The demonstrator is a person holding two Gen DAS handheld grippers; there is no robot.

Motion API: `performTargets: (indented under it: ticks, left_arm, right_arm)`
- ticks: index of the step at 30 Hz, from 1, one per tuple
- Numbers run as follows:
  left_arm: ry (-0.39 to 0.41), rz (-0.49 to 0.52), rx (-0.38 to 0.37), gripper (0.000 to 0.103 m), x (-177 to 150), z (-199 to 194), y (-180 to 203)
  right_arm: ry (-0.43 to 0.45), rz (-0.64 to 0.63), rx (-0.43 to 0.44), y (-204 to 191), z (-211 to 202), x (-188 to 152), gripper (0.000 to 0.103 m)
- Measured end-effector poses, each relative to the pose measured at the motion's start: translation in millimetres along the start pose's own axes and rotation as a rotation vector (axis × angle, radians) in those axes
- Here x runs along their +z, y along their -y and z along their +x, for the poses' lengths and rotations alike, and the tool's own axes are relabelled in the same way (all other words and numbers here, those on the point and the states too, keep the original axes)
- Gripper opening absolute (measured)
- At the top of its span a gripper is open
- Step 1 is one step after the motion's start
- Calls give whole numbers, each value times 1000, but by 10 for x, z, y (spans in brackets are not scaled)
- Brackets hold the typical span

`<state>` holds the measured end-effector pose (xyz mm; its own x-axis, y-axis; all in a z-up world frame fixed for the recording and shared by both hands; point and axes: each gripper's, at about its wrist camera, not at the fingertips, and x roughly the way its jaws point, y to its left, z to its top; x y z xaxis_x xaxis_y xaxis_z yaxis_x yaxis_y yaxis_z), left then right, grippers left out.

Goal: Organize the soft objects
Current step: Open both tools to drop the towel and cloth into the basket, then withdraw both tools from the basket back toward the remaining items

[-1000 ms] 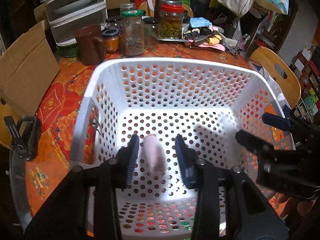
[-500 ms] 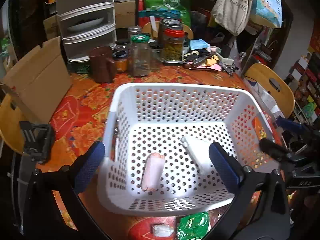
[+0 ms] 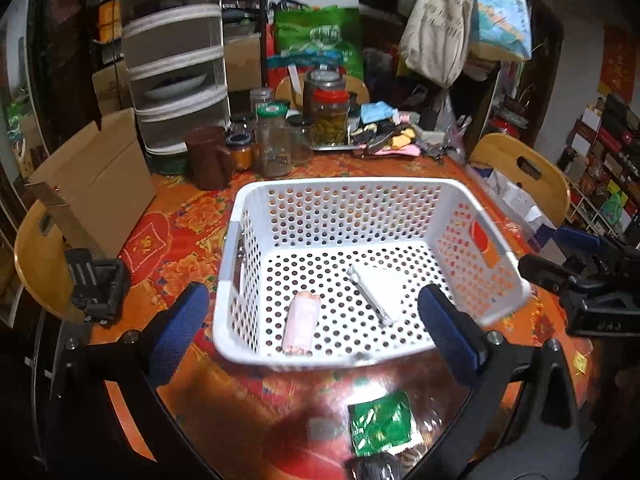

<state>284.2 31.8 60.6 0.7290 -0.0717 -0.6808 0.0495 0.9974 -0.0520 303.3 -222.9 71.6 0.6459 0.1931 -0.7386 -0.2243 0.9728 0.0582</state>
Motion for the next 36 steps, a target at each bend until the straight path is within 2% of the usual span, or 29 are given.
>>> performTargets:
  ticks: [10, 19, 24, 27, 36]
  left_arm:
    - [117, 14, -33, 103, -442, -924, 35]
    - [170, 1, -50, 103, -961, -1375, 92]
    - [172, -19, -58, 103, -1262, -1451, 76]
    - [154, -9, -65, 103, -1420, -1391, 91]
    - [-1, -11, -91, 103, -2091, -731, 197]
  right_arm:
    - [135, -25, 57, -107, -739, -448, 103]
    - [179, -46, 102, -325, -1087, -926, 103]
    - [195, -20, 155, -306, -1205, -1182, 103]
    - [195, -25, 125, -303, -1216, -1329, 103]
    - [79, 35, 178, -280, -845, -1856, 103]
